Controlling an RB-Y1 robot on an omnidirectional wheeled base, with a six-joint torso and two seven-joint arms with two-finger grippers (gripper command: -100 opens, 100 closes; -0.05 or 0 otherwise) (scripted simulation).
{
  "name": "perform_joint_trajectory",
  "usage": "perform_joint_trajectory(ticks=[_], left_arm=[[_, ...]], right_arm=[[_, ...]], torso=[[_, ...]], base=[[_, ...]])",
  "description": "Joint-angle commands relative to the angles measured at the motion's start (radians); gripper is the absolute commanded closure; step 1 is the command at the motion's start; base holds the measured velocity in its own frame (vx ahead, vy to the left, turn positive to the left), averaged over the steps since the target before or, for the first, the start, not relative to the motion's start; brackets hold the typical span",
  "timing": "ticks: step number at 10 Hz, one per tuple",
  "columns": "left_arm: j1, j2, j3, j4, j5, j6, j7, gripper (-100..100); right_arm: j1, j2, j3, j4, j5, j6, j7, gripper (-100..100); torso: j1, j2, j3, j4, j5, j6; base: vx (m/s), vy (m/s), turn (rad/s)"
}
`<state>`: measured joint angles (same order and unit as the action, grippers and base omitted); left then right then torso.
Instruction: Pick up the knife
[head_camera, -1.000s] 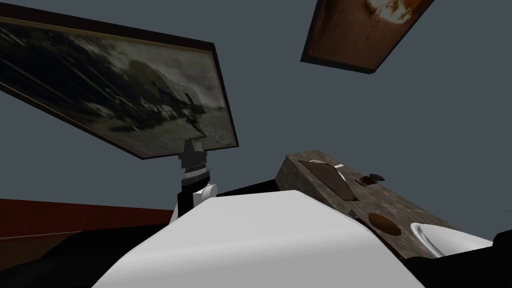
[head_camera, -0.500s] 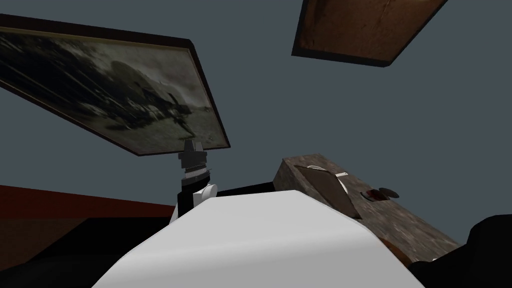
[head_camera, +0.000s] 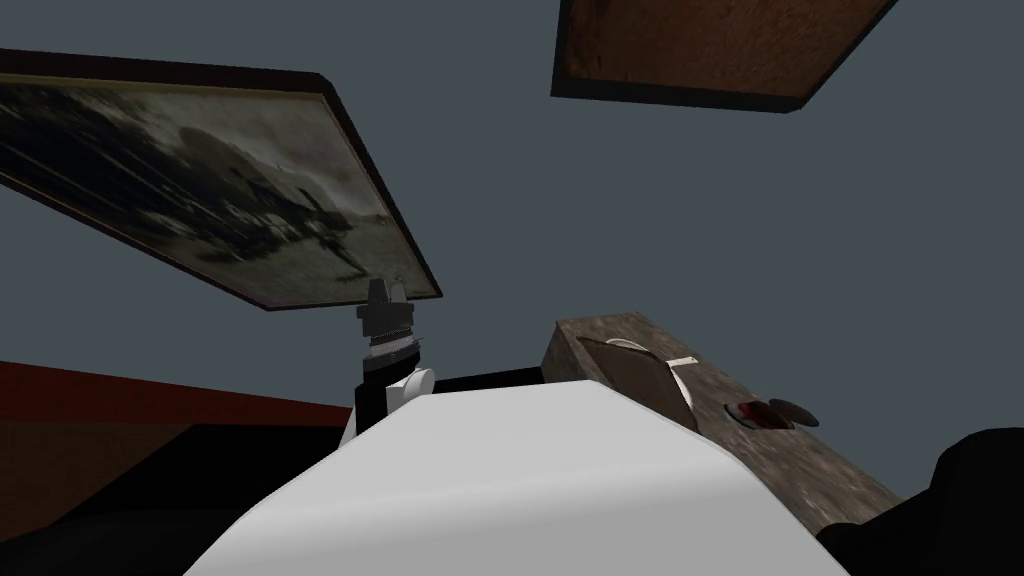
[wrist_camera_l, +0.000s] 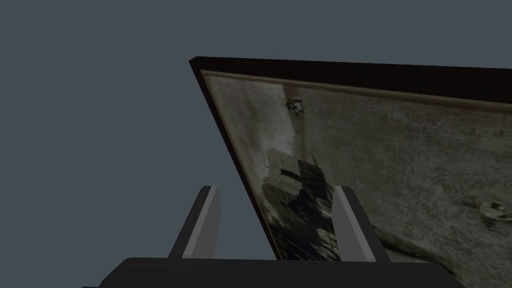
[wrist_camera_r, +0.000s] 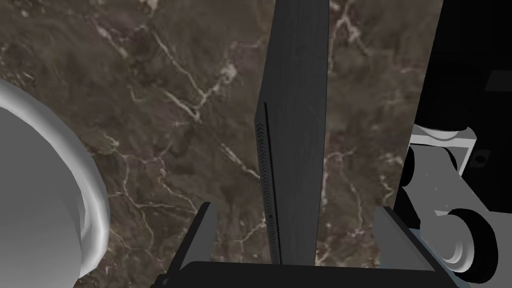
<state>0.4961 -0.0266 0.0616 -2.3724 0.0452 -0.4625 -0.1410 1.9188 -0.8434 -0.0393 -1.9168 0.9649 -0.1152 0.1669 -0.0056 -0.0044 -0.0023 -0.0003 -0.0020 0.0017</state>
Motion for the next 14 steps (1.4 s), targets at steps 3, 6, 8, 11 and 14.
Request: perform_joint_trajectory(ticks=[3,6,8,11,14], left_arm=[[0.0,0.0,0.0,0.0,0.0,0.0,0.0,0],[0.0,0.0,0.0,0.0,0.0,0.0,0.0,0],[0.0,0.0,0.0,0.0,0.0,0.0,0.0,0],[0.0,0.0,0.0,0.0,0.0,0.0,0.0,0],[0.0,0.0,0.0,0.0,0.0,0.0,0.0,0]], right_arm=[[-0.016,0.044,0.024,0.043,-0.045,-0.012,-0.03,-100],[-0.023,0.066,0.036,0.065,-0.068,-0.018,-0.045,-100],[-0.031,0.088,0.049,0.086,-0.09,-0.023,-0.06,-100],[-0.047,0.132,0.073,0.129,-0.135,-0.035,-0.09,-100],[-0.063,0.177,0.098,0.172,-0.18,-0.047,-0.119,-100]], torso=[[0.007,0.004,0.002,0.001,0.002,-0.001],[0.011,0.009,0.006,0.002,0.003,0.0],[0.009,0.008,0.005,0.002,0.002,0.0],[0.007,0.008,0.005,0.002,0.002,0.0],[0.01,0.008,0.005,0.002,0.003,0.001]], base=[[-0.069,0.018,0.267],[-0.118,0.073,0.349],[-0.087,0.049,0.321],[-0.099,0.06,0.347],[-0.097,0.102,0.412]])
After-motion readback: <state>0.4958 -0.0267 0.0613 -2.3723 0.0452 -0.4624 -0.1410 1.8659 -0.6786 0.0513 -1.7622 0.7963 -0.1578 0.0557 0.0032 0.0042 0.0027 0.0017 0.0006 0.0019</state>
